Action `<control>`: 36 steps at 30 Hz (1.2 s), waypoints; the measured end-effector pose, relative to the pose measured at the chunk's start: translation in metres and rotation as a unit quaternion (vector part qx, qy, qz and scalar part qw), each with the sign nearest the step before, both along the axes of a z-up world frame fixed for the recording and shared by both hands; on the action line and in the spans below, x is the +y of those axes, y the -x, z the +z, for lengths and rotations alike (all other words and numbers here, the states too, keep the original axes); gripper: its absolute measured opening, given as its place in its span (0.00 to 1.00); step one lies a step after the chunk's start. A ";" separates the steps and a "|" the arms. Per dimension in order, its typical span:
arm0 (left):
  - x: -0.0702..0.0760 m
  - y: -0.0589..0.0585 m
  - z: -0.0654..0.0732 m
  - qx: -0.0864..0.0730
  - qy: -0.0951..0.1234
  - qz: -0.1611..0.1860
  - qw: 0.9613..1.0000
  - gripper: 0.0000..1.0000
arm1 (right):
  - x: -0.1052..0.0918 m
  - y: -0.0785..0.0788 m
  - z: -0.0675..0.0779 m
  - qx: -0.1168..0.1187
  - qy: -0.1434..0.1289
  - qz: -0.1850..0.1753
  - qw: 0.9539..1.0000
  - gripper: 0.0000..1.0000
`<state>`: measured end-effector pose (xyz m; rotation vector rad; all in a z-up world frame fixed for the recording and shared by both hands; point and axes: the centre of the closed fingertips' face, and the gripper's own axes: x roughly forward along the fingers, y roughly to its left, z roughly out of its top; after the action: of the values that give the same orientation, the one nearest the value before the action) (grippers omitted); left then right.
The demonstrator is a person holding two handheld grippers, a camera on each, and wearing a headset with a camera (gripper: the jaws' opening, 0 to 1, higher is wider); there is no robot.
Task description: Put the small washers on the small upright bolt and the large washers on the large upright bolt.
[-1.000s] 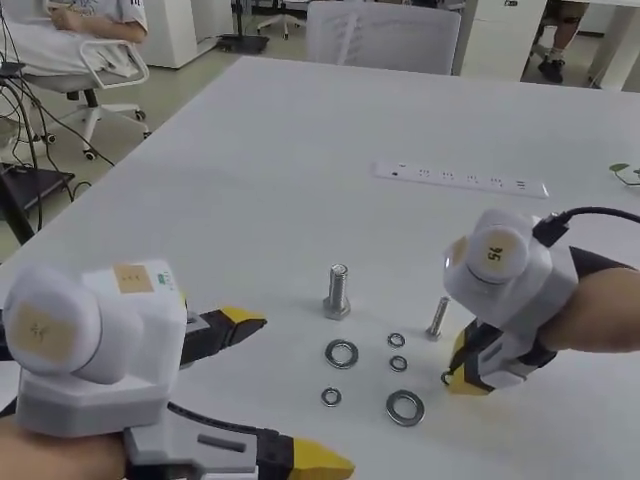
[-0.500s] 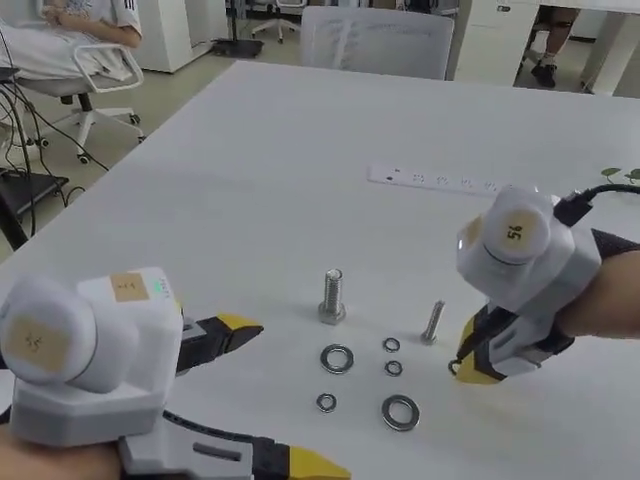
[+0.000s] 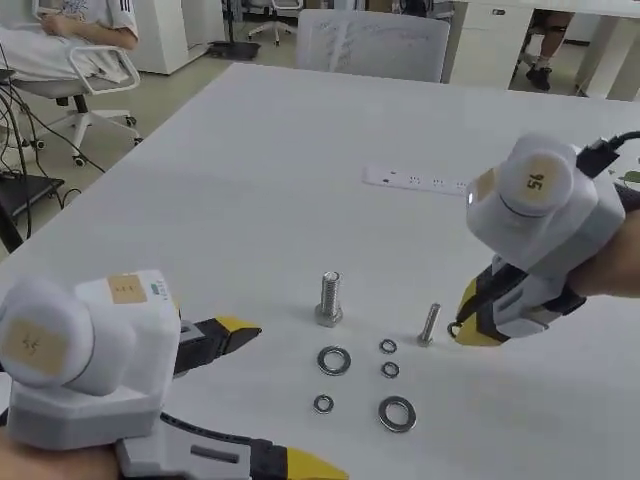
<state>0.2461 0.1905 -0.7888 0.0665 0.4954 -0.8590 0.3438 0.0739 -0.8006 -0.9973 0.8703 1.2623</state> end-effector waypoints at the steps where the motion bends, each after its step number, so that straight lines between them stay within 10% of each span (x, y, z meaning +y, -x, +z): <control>1: 0.000 0.000 0.000 0.000 -0.001 0.000 1.000 0.93 | 0.002 -0.002 0.003 -0.003 -0.001 0.001 1.000 0.14; 36: -0.001 0.001 -0.002 0.006 -0.002 0.005 1.000 0.92 | 0.014 -0.031 -0.007 -0.005 0.005 0.004 1.000 0.14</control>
<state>0.2449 0.1894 -0.7908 0.0624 0.5079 -0.8491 0.3752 0.0874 -0.8078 -1.0147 0.8665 1.2596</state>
